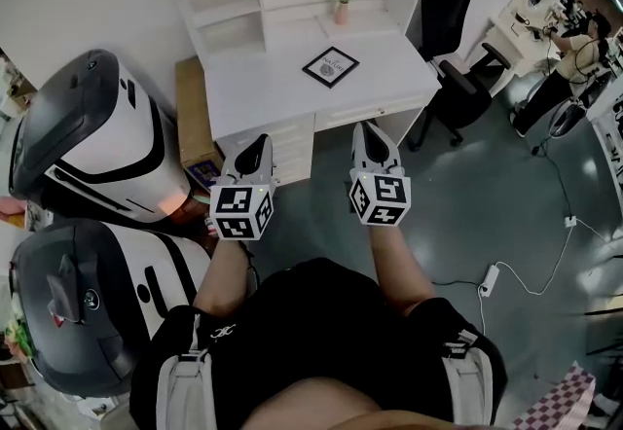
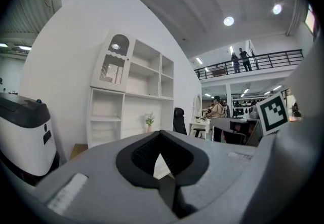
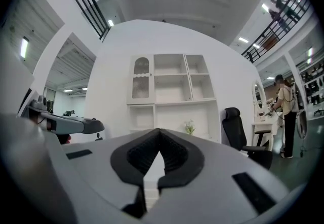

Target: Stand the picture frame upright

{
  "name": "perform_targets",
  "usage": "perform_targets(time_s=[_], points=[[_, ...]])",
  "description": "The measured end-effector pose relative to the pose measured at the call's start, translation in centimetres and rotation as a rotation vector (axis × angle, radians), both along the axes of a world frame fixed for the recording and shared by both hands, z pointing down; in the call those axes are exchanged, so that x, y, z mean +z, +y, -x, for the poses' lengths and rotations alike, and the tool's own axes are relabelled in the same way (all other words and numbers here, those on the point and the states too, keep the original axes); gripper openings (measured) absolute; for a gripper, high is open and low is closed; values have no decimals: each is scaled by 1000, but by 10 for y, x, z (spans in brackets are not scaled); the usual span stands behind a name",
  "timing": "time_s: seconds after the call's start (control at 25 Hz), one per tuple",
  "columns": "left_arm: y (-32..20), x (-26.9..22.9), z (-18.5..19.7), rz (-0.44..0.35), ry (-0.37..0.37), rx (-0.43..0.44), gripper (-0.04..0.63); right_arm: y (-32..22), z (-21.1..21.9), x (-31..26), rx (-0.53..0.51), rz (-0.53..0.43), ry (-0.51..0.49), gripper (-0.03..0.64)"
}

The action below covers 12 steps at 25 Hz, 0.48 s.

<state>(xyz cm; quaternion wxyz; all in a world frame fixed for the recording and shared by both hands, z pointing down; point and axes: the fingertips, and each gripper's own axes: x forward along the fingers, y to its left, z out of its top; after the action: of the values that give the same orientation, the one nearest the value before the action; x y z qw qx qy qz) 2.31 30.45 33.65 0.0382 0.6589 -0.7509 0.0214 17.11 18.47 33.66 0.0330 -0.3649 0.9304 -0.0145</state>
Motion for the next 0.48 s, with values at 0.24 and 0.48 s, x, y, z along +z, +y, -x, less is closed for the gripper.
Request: perform_targets(time_s=[0.24, 0.48], points=[[14, 7, 24, 2, 17, 8, 15, 17, 19, 6, 23, 1, 10, 2], [22, 10, 40, -6, 36, 8, 15, 18, 24, 11, 48, 11, 17, 2]])
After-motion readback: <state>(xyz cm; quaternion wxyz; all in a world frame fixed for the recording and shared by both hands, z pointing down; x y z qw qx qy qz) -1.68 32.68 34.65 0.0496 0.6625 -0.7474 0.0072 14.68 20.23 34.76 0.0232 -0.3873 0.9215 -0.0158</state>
